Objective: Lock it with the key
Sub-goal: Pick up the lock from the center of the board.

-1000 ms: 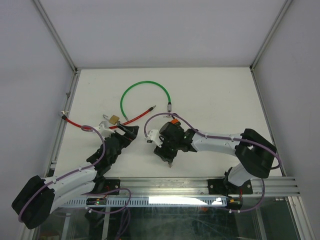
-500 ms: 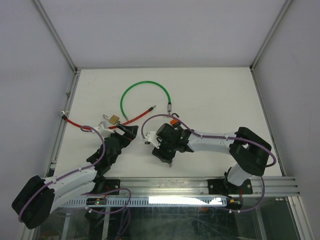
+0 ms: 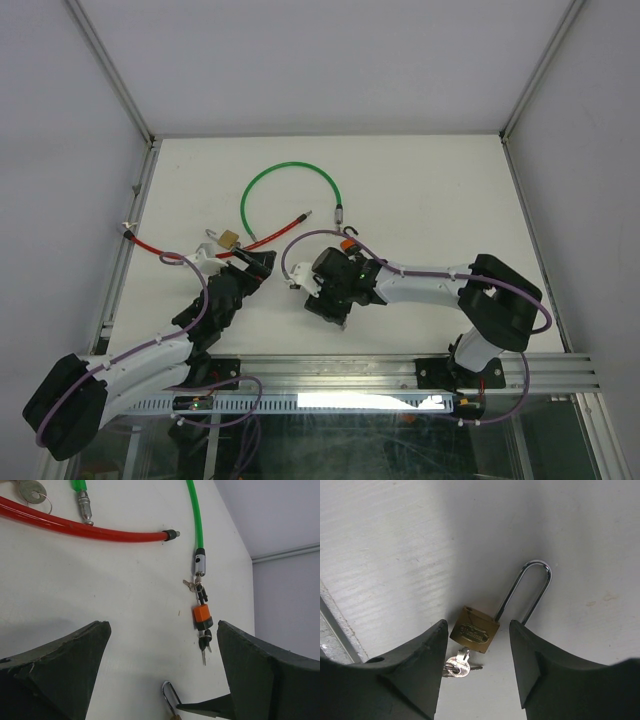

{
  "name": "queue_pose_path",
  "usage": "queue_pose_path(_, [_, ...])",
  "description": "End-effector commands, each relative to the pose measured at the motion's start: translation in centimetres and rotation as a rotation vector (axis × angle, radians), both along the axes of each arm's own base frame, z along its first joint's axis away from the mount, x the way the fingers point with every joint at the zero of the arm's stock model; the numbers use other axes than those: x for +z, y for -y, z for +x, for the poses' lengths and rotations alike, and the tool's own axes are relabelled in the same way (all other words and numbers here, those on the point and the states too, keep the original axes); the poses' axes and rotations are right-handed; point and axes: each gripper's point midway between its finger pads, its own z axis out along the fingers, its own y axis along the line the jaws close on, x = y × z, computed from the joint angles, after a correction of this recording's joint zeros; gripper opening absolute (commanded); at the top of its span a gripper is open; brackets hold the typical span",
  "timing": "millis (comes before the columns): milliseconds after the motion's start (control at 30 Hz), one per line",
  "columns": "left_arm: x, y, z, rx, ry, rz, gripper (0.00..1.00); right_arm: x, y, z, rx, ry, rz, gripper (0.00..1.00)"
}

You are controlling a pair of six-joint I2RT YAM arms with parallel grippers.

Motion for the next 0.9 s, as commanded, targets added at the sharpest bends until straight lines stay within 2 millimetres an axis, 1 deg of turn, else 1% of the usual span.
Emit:
queue_pose_path(0, [1.5, 0.0, 0.4, 0.018, 0.040, -0.050, 0.96, 0.8, -0.1, 1.6, 0.019, 0.088, -0.018, 0.56])
queue_pose_path(100, [1.5, 0.0, 0.4, 0.017, 0.041, -0.054, 0.96, 0.7, 0.1, 1.6, 0.025, 0.086, -0.027, 0.55])
queue_pose_path(300, [1.6, 0.2, 0.3, 0.011, 0.038, -0.069, 0.96, 0.5, 0.1, 1.7, 0.024, 0.087, -0.035, 0.50])
queue_pose_path(367, [1.7, 0.3, 0.3, 0.006, 0.041, -0.076, 0.96, 0.6, 0.1, 1.9, 0.018, 0.087, -0.030, 0.47])
queue_pose_path(467, [1.7, 0.5, 0.3, -0.006, 0.043, -0.086, 0.96, 0.9, 0.4, 2.5, -0.010, 0.072, -0.015, 0.36])
queue_pose_path(567, [2.0, 1.1, 0.1, -0.033, 0.054, -0.103, 0.96, 1.9, 0.4, 3.2, -0.038, 0.051, 0.024, 0.24])
queue_pose_path(667, [2.5, 1.7, -0.1, -0.073, 0.074, -0.129, 0.96, 3.6, 0.3, 3.7, -0.051, 0.037, 0.088, 0.15])
queue_pose_path(767, [3.4, 2.6, -0.5, -0.125, 0.104, -0.168, 0.96, 5.2, 0.5, 4.5, -0.075, 0.031, 0.150, 0.09])
queue_pose_path(867, [4.7, 3.6, -1.0, -0.184, 0.148, -0.216, 0.95, 6.5, 1.0, 5.3, -0.102, 0.019, 0.208, 0.07])
